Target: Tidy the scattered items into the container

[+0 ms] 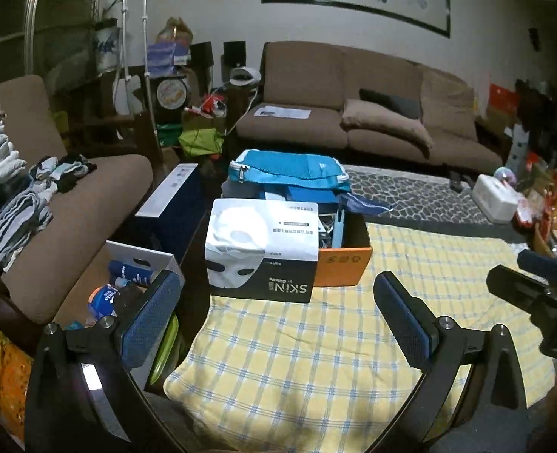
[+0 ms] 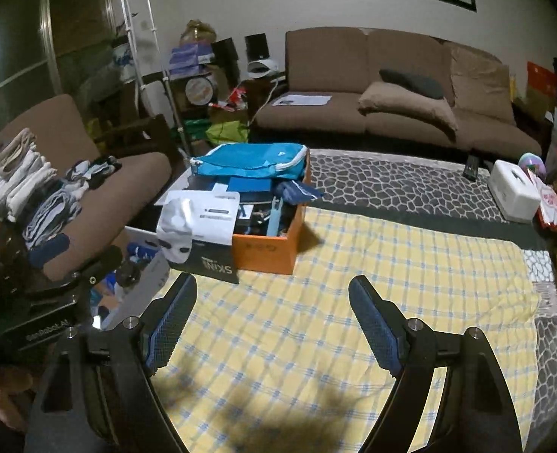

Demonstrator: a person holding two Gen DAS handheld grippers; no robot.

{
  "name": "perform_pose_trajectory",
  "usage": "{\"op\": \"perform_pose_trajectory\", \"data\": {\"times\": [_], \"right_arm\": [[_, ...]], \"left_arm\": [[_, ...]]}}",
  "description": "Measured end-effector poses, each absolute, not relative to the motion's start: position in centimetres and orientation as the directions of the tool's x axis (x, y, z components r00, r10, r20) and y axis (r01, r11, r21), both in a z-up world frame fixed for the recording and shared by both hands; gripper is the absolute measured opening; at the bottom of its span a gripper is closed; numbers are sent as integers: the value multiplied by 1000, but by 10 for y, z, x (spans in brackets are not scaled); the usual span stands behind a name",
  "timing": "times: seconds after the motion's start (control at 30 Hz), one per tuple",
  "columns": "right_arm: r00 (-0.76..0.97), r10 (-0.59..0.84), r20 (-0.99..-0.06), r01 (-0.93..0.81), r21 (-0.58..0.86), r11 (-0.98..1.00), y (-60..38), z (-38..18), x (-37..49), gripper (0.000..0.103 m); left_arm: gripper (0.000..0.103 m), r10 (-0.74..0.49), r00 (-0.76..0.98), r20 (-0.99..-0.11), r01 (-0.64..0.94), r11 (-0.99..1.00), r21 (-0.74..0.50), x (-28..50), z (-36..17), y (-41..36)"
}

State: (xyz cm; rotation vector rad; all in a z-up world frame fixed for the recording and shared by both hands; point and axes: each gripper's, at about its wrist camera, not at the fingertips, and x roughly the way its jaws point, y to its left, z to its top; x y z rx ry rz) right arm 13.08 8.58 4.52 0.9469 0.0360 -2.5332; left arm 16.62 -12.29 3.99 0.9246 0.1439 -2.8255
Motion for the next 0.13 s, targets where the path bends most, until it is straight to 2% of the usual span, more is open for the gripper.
{"op": "perform_pose_trajectory", "data": {"times": [0.13], "right_arm": [[-673, -381, -633, 406, 114, -907, 85, 46, 130, 84]], "left_arm": [[103, -126, -795, -593, 188, -981, -44, 166, 43, -124]]}}
